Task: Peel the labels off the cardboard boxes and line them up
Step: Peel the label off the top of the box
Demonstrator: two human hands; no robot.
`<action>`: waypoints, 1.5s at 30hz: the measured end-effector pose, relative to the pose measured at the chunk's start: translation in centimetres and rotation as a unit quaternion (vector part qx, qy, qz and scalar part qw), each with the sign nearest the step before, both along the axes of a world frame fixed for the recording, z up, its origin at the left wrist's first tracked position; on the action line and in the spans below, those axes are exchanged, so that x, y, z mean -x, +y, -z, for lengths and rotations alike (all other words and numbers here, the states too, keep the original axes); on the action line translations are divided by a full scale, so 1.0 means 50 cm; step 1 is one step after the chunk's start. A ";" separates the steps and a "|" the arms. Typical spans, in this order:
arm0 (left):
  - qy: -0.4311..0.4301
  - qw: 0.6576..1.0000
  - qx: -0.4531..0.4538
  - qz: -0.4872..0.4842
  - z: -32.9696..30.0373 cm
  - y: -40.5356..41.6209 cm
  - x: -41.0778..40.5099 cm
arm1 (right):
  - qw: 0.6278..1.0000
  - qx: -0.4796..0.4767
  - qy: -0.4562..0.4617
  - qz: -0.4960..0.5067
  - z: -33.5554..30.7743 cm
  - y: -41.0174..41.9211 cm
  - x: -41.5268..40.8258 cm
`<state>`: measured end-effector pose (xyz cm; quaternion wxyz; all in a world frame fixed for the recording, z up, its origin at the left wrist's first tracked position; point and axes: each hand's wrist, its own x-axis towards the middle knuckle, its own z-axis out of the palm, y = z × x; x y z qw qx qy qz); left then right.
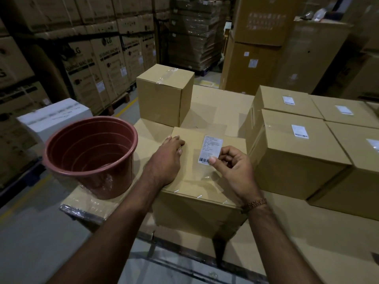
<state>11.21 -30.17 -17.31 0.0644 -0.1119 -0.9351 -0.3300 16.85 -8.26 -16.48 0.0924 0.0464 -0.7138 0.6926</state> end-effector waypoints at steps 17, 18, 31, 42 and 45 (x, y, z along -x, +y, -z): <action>0.143 0.988 0.016 -0.061 -0.041 -0.003 -0.046 | 0.999 -0.027 -0.020 -0.004 -0.011 -0.005 -0.007; 0.158 0.985 -0.003 -0.069 -0.051 -0.009 -0.054 | 0.999 -0.043 -0.015 -0.004 -0.013 -0.006 -0.007; 0.186 0.966 -0.063 -0.166 -0.152 -0.326 -0.034 | 0.990 -0.134 0.033 0.026 -0.095 -0.235 0.068; 0.116 0.979 0.019 -0.169 -0.093 -0.621 0.081 | 0.982 -0.163 -0.050 0.085 -0.037 -0.571 0.183; 0.092 0.983 0.027 -0.158 -0.072 -0.668 0.105 | 0.959 -0.251 -0.071 0.110 -0.027 -0.627 0.195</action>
